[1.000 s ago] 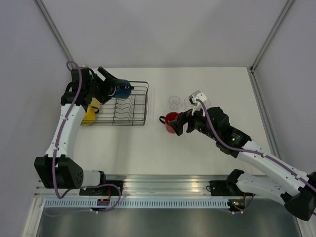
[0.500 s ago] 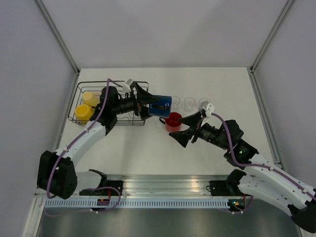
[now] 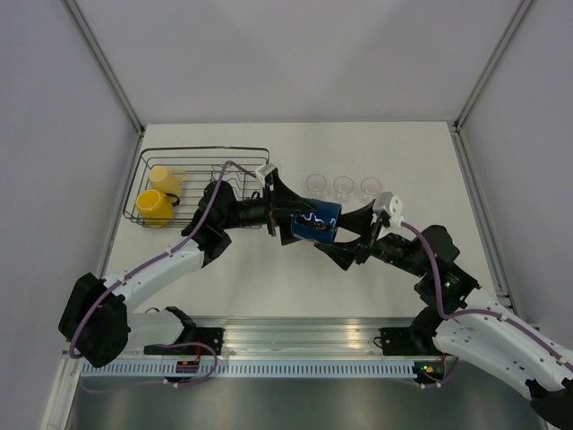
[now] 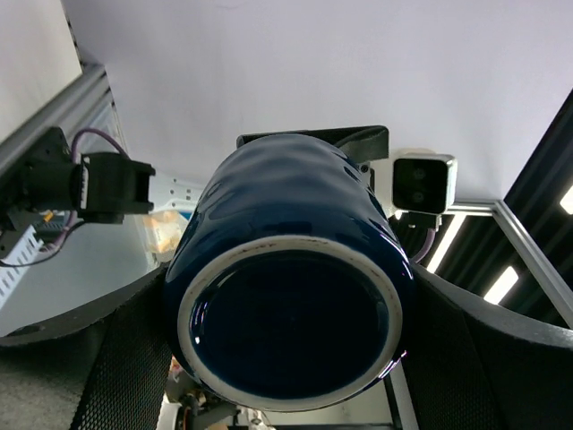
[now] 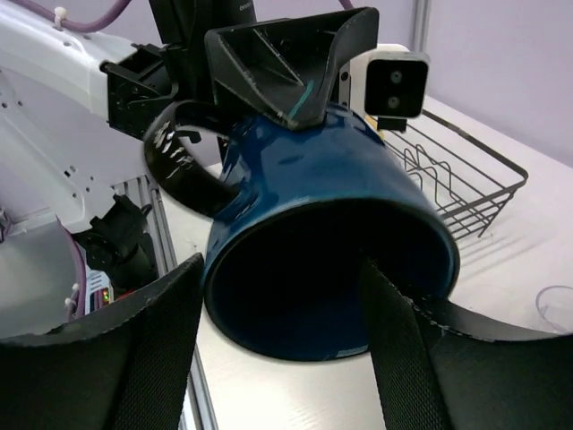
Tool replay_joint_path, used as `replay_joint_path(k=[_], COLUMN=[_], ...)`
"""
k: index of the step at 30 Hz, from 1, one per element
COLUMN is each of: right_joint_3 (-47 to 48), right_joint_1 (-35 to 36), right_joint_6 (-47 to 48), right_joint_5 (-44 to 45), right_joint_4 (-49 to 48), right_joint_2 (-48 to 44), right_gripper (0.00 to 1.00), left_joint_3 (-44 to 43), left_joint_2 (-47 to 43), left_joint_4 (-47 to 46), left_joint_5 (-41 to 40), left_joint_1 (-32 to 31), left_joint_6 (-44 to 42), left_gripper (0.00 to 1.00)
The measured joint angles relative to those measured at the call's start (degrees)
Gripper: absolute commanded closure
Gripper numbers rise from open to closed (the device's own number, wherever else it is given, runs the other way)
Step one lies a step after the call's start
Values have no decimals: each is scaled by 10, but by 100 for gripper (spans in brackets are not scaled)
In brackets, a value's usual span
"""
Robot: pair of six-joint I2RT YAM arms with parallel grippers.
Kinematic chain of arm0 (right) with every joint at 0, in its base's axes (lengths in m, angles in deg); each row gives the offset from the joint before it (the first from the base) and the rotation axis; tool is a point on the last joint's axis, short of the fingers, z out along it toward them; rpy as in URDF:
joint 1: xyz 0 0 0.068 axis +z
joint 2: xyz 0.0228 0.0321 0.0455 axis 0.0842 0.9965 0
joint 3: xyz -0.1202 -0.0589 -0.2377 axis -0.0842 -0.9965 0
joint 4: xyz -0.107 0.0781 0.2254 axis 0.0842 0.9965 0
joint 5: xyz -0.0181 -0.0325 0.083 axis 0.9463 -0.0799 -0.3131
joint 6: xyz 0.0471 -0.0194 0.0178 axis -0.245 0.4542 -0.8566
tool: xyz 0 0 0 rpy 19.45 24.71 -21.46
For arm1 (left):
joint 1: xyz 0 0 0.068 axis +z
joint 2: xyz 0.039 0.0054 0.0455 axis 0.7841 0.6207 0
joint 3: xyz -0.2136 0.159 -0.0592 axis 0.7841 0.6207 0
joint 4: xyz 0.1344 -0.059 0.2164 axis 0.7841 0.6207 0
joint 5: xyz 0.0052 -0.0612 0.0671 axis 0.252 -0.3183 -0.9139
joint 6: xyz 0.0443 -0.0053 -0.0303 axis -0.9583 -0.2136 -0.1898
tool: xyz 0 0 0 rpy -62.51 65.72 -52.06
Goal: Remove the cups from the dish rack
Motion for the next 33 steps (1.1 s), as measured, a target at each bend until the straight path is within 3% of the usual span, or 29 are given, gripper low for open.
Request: replay_joint_path(k=[1,2,4,6,10,15,16,18,19,22,33], right_joint_3=[0,0,1,1,-2,-10,-10,-10,-10,-12,-16], right_joint_1=[0,0,2,4,2,0,-1,-1,-1,0,0], right_joint_6=[4,7,12,12,17,17,17,17,17,16,23], right_joint_5=[-7,-15,-40,-63,-85,-90,-90,-91,-89,-86,-32], right_joint_4=[-5,-9,-16,-24,-44,-54,-54,-53,-53,-53,-17], right_joint_2=[4,10,19,25,18,-2,-3,-5,-5,-10,-34], right_gripper=[34,46,63,69,100,100,100,100,99,100,99], left_joint_3=[3,7,12,19,25,26,26,26,26,26,25], left_joint_2=[-2,-2,-2,-2,-1,-1,-1,-1,-2,-4,-37], left_joint_4=[-2,-7,-13,-23,-43,-59,-61,-61,-60,-56,9], left_joint_5=[-6,-13,-32,-47,-63,-68,-68,-68,-68,-70,-98], left_joint_1=[-11,-23,-38,-45,-52,-64,-64,-65,-65,-67,-70], left_joint_6=[5,12,22,33,59,70,71,71,71,71,42], left_gripper=[98,98,98,98,98,96,81,62,38,1,0])
